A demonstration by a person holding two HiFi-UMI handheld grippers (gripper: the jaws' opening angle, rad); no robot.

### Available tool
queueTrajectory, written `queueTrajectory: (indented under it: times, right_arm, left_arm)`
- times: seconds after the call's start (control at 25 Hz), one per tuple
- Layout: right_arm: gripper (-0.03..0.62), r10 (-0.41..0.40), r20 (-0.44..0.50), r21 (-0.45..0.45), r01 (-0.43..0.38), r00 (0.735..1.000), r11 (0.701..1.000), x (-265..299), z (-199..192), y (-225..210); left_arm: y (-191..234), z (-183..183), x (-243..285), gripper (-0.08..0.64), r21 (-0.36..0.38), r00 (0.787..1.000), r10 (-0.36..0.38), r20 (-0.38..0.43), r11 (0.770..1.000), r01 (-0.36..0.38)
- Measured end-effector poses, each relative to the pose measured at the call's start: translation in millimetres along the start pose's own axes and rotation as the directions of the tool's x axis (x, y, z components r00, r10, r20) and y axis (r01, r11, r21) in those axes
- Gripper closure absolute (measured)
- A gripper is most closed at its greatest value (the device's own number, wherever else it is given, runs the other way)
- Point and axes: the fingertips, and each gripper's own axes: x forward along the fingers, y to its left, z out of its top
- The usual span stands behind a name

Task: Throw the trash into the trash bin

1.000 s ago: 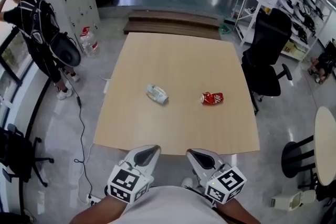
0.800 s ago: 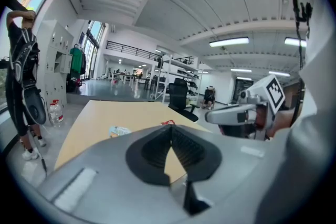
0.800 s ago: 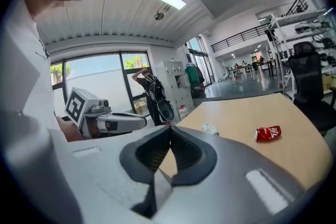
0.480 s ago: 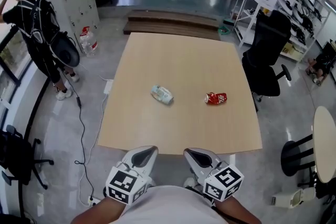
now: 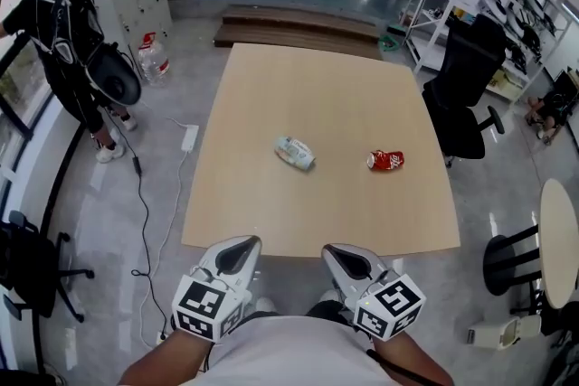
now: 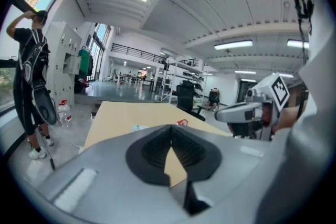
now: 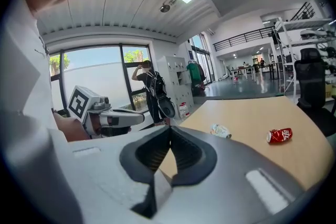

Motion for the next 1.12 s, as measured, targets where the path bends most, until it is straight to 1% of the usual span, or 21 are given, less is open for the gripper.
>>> queueTrajectory:
  times: [0.2,0.36,0.48,0.56,0.64,0.76,0.92,1.12]
  right_arm:
    - [0.589,-0.008,-0.009,0.05,0.008,1.0,0.999,13.4,-1.0,-13.4]
    - [0.589,-0.01,-0.048,0.042,0.012,0.999,0.999,31.1,-5.7,-34.2]
    - [0.589,-0.013,-0.067,0.038,0.016,0.998,0.999,47.8,-6.1,-58.6]
    - [0.589,-0.002,-0.102,0.037,0.005,0.995,0.999,65.5,-12.2,-76.4]
    - [0.549,0.014,-0.151,0.038,-0.008,0.988,0.999,83.7,-22.0,-93.0]
    - [0.546,0.011,-0.189,0.012,-0.008,0.982,1.0,108.8,-26.9,-117.8]
    - [0.531,0.02,-0.242,0.004,-0.019,0.97,1.0,143.1,-35.9,-148.6]
    - [0.522,0.018,-0.301,0.001,-0.019,0.954,1.0,179.5,-50.8,-186.7]
  left_arm:
    - [21.8,-4.9,-5.2,0.551,-0.023,0.999,0.042,-0.008,0.999,-0.042]
    - [21.5,-12.8,3.5,0.551,-0.055,0.999,0.05,-0.023,0.997,-0.051]
    - [27.5,-14.2,8.5,0.551,-0.043,0.996,0.078,-0.033,0.996,-0.08]
    - [39.2,-17.8,12.5,0.551,-0.047,0.992,0.114,-0.05,0.992,-0.116]
    - [47.4,-23.6,16.4,0.551,-0.062,0.988,0.14,-0.072,0.988,-0.145]
    - [55.3,-30.7,28.1,0.551,-0.067,0.981,0.163,-0.102,0.983,-0.17]
    - [59.4,-43.6,55.6,0.551,-0.084,0.973,0.168,-0.157,0.98,-0.183]
    - [58.4,-47.8,86.8,0.551,-0.081,0.967,0.154,-0.201,0.982,-0.173]
